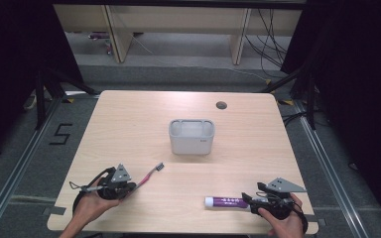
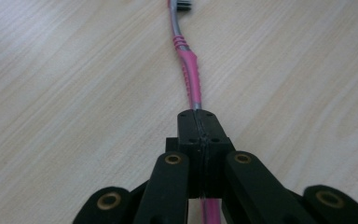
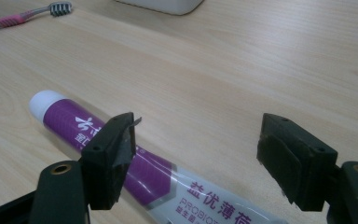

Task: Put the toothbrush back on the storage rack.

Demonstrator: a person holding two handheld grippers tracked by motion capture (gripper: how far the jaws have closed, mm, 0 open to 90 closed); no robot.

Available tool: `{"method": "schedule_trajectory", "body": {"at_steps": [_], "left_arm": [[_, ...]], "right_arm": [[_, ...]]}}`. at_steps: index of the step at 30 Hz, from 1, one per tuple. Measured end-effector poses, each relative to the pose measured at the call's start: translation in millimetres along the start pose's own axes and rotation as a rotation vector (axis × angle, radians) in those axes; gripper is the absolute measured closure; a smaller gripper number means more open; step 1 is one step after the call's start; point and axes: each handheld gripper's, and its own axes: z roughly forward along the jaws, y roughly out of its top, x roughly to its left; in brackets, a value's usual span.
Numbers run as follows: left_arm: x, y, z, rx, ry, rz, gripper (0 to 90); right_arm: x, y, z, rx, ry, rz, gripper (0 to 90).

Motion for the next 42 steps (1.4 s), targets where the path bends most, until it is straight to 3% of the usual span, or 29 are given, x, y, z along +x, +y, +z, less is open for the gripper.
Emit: {"method": "schedule_trajectory", "body": {"at_steps": [6,11,17,20,21,25,33,42], "left_arm": [[-8.4,-1.1,-0.7,0.008,-0.024,0.012,88.5],[-8.7,1.7,-2.2,0.0,-0.021,0.018,87.4],[-6.3,10.5,-2.9,-0.004,-0.002,-0.016,81.3],[-3.9,16.3,-2.1,0.013,-0.016,-0.025,71.1],[-2.1,21.0,-1.5,0.042,-0.02,-0.025,69.1],[-0.5,26.8,2.3,0.082,-0.021,-0.01,64.4],[6.0,39.6,15.0,0.184,-0.028,-0.026,63.5],[8.7,45.0,22.4,0.21,-0.042,-0.018,66.8]], "right_arm": [[0.2,0.3,-0.2,-0.002,0.002,-0.003,28.5],[0.3,0.4,-0.7,-0.004,-0.001,-0.003,28.5],[0.4,0.2,-0.4,0.0,-0.004,-0.005,28.5],[1.2,-0.1,0.0,-0.004,-0.005,-0.002,28.5],[1.4,0.0,0.1,-0.003,-0.003,-0.001,28.5],[1.4,0.2,-0.5,-0.004,-0.004,0.001,28.5],[1.6,0.2,-0.6,-0.003,-0.006,0.0,28.5],[2.2,-0.2,1.0,0.005,0.008,0.007,28.5]]}}
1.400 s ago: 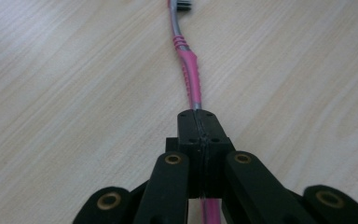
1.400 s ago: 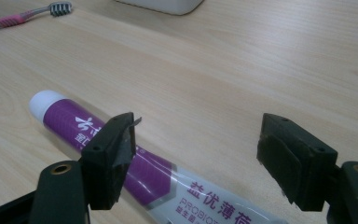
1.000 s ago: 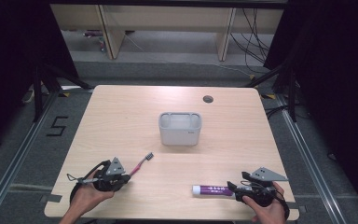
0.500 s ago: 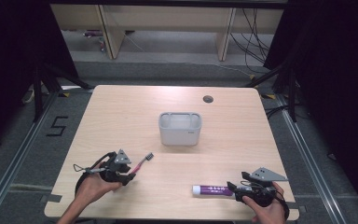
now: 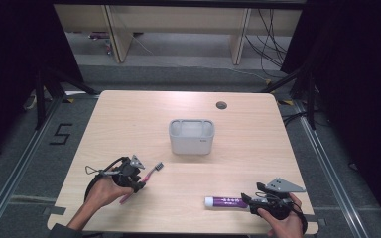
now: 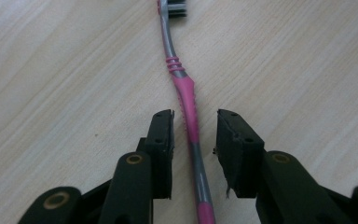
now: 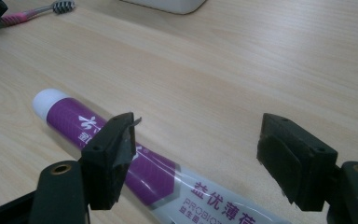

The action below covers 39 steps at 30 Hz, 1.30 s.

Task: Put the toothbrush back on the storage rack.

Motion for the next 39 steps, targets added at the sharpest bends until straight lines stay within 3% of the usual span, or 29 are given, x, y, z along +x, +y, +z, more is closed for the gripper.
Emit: {"method": "schedule_trajectory", "body": {"at_steps": [7,10,12,15,20,24,39], "left_arm": [[4.0,7.3,4.0,0.063,-0.009,0.019,71.1],[4.7,9.7,6.3,0.075,-0.009,0.024,72.2],[4.4,11.2,7.4,0.09,-0.013,0.027,72.8],[3.8,12.4,8.1,0.106,-0.016,0.018,74.5],[4.3,16.0,8.8,0.126,-0.019,0.04,76.8],[3.6,17.9,9.7,0.137,-0.02,0.031,77.9],[5.3,28.0,12.3,0.208,-0.02,0.023,79.7]], "right_arm": [[-0.2,0.1,-0.1,-0.002,-0.001,-0.001,28.5],[-0.3,0.2,-0.3,-0.003,-0.006,-0.003,28.5],[2.4,-0.1,-0.6,0.009,0.003,0.033,28.5],[2.4,0.0,-0.6,0.009,0.003,0.032,28.5],[2.6,0.1,-0.7,0.008,0.008,0.031,28.6],[1.9,0.2,-0.4,0.002,0.004,0.015,28.5],[2.7,0.3,-0.5,0.011,0.009,0.025,28.6]]}}
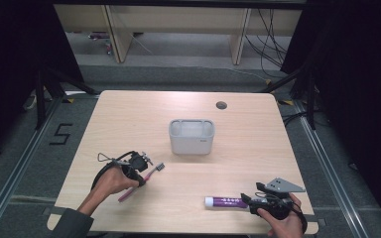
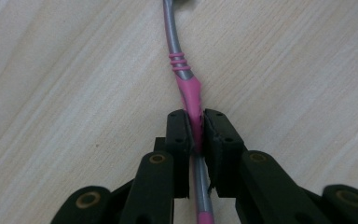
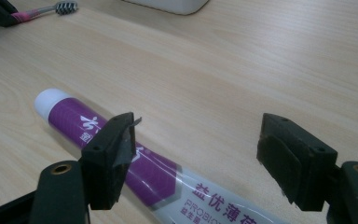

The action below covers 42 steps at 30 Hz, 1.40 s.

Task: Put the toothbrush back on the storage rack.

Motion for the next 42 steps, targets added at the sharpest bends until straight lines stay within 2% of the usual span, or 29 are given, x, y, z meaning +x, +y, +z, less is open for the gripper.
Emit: {"method": "schedule_trajectory", "body": {"at_steps": [6,13,17,20,26,30,31,32,34,35,36,37,39,40,41,42], "left_arm": [[-0.4,3.5,0.6,0.026,-0.001,-0.002,80.8],[-1.4,5.6,0.6,0.047,0.003,0.014,81.6],[-3.0,7.1,1.0,0.053,0.014,0.028,81.9],[-4.3,7.5,-0.8,0.07,0.019,0.057,82.2],[-2.9,6.2,-11.1,0.015,0.018,0.062,82.5],[-0.8,3.4,-26.8,-0.066,0.009,0.059,82.5],[-0.8,3.4,-26.8,-0.066,0.009,0.059,82.5],[0.1,2.3,-30.8,-0.107,0.008,0.056,82.5],[0.8,1.8,-32.6,-0.122,0.0,0.052,82.5],[2.1,1.2,-35.5,-0.154,-0.007,0.047,82.5],[2.1,1.2,-35.5,-0.154,-0.007,0.047,82.5],[3.3,0.5,-38.5,-0.193,-0.007,0.034,82.5],[4.1,0.3,-40.4,-0.204,-0.004,0.029,82.5],[4.4,-0.4,-41.9,-0.214,-0.007,0.027,82.5],[4.5,-1.9,-43.3,-0.261,-0.001,0.02,82.5],[4.5,-1.9,-43.3,-0.261,-0.001,0.02,82.5]], "right_arm": [[0.4,-0.1,0.4,0.002,0.003,0.0,28.5],[-0.1,-0.1,0.1,0.0,0.002,0.001,28.6],[0.3,0.0,0.2,-0.001,0.004,0.0,28.6],[-0.4,0.1,-0.1,-0.007,0.001,-0.001,28.6],[-1.4,-0.2,0.2,-0.009,-0.003,-0.005,28.6],[-1.1,0.3,-0.7,-0.002,0.0,0.0,28.5],[-1.5,0.2,-0.4,-0.005,-0.002,-0.006,28.6],[-1.7,0.2,-0.3,-0.007,-0.003,-0.007,28.6],[-1.1,0.4,-0.8,-0.005,0.001,0.002,28.6],[-2.4,0.6,-1.0,-0.011,-0.003,-0.009,28.6],[-2.4,0.6,-1.0,-0.011,-0.003,-0.009,28.6],[-3.0,0.5,-1.1,-0.023,-0.01,-0.006,28.6],[-6.1,0.9,-1.7,-0.032,-0.02,-0.035,28.6],[-6.1,0.9,-1.7,-0.032,-0.02,-0.035,28.6],[-6.0,1.0,-2.0,-0.02,-0.003,-0.016,28.6],[-6.0,1.0,-2.0,-0.02,-0.003,-0.016,28.6]]}}
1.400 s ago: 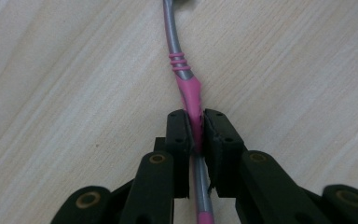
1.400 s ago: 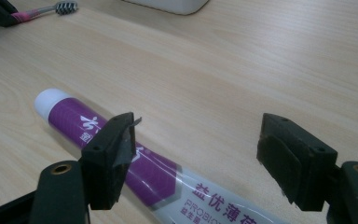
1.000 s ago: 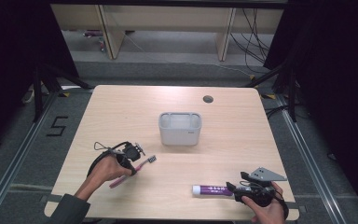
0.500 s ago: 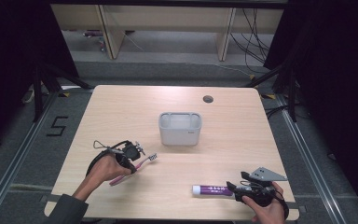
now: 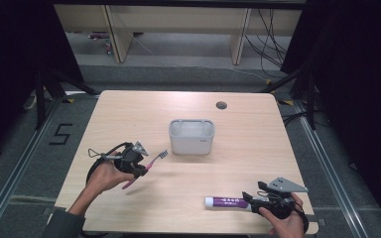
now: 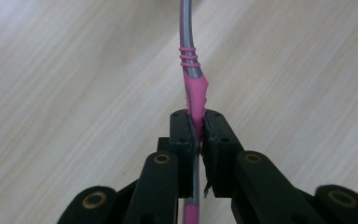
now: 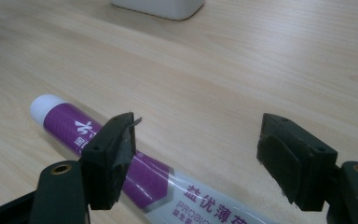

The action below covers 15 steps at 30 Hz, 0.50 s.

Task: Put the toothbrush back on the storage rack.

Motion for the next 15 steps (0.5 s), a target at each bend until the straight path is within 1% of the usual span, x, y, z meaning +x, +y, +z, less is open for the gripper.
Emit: {"method": "schedule_trajectory", "body": {"at_steps": [1,3,4,5,6,7,8,9,10,11,12,14,15], "left_arm": [[-0.4,-0.5,-3.3,-0.034,0.004,-0.005,82.5],[-0.5,-0.5,-4.1,-0.043,0.001,-0.009,82.5],[-0.2,-0.4,-5.6,-0.058,0.006,-0.009,82.5],[0.2,-0.1,-7.2,-0.076,0.006,-0.024,82.5],[0.2,-0.1,-7.2,-0.076,0.006,-0.024,82.5],[0.4,-0.2,-8.3,-0.099,0.019,-0.026,82.5],[0.4,-0.2,-9.1,-0.111,0.021,-0.029,82.5],[1.5,0.1,-12.3,-0.138,0.021,-0.039,82.5],[1.5,0.1,-12.3,-0.138,0.021,-0.039,82.5],[2.6,0.2,-14.2,-0.166,0.022,-0.051,82.5],[2.6,0.2,-14.2,-0.166,0.022,-0.051,82.5],[3.5,0.5,-17.0,-0.204,0.038,-0.072,82.5],[3.5,0.5,-17.0,-0.204,0.038,-0.072,82.5]], "right_arm": [[-0.5,-0.1,-0.4,-0.004,-0.011,-0.008,28.6],[0.1,-0.2,-0.1,0.002,-0.001,0.002,28.5],[0.3,-0.1,0.0,0.001,-0.001,0.001,28.6],[1.6,0.0,-0.8,0.0,-0.004,0.013,28.6],[1.6,0.0,-0.8,0.0,-0.004,0.013,28.6],[0.1,0.1,-0.5,-0.012,-0.013,-0.011,28.6],[-0.6,0.6,-0.7,-0.015,-0.018,-0.021,28.6],[-0.4,0.4,-0.4,-0.007,-0.01,-0.011,28.6],[-0.4,0.4,-0.4,-0.007,-0.01,-0.011,28.6],[-0.7,0.0,-0.5,-0.007,-0.013,-0.01,28.6],[-0.7,0.0,-0.5,-0.007,-0.013,-0.01,28.6],[-0.5,-0.2,0.8,0.0,-0.012,-0.001,28.6],[-0.5,-0.2,0.8,0.0,-0.012,-0.001,28.6]]}}
